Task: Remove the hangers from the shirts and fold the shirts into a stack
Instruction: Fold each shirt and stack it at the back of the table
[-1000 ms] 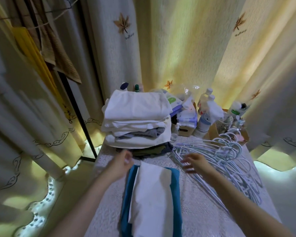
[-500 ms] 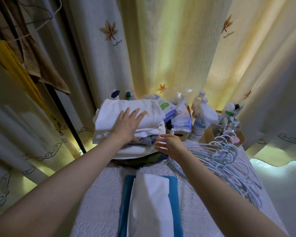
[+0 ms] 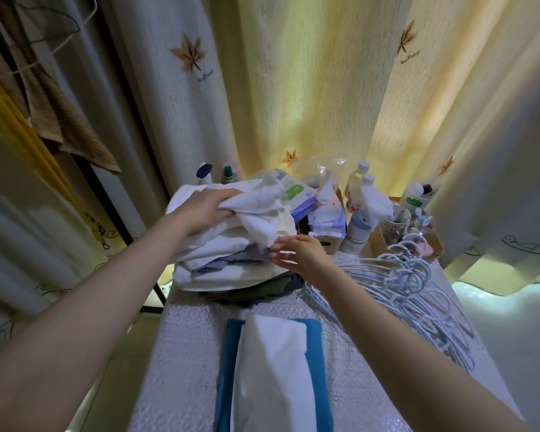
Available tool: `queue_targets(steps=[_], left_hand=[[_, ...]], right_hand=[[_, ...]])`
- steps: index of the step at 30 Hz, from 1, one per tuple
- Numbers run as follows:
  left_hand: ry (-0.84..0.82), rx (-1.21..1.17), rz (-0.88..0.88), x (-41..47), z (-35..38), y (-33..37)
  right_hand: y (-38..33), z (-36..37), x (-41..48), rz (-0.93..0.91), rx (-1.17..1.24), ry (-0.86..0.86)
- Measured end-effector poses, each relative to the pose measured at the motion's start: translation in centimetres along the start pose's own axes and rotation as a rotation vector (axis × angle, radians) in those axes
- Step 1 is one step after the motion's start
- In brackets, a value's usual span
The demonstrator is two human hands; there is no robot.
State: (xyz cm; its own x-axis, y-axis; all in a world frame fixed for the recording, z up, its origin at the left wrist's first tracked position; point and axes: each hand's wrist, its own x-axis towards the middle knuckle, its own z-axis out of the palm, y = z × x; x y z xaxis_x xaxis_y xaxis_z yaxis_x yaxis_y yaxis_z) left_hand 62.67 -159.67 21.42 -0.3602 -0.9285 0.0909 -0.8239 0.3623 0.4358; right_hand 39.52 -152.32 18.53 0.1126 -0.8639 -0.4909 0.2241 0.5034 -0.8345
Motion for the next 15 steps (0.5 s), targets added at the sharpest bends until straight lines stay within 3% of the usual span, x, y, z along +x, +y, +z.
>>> queue_targets(steps=[5,11,15], left_hand=[[0.079,-0.343,-0.106,-0.4,-1.8,-1.1],[0.083,-0.358,-0.074,-1.4,-1.7,-1.1],[0.097,-0.384,-0.096,-1.7,-1.8,-1.5]], right_hand=[[-1.1,0.8,0.5,-0.091,0.114,0.067],[-3.8,2.8,2.6,-0.050,0.241,0.107],[-4.9,4.0,3.3,0.122,0.297,-0.041]])
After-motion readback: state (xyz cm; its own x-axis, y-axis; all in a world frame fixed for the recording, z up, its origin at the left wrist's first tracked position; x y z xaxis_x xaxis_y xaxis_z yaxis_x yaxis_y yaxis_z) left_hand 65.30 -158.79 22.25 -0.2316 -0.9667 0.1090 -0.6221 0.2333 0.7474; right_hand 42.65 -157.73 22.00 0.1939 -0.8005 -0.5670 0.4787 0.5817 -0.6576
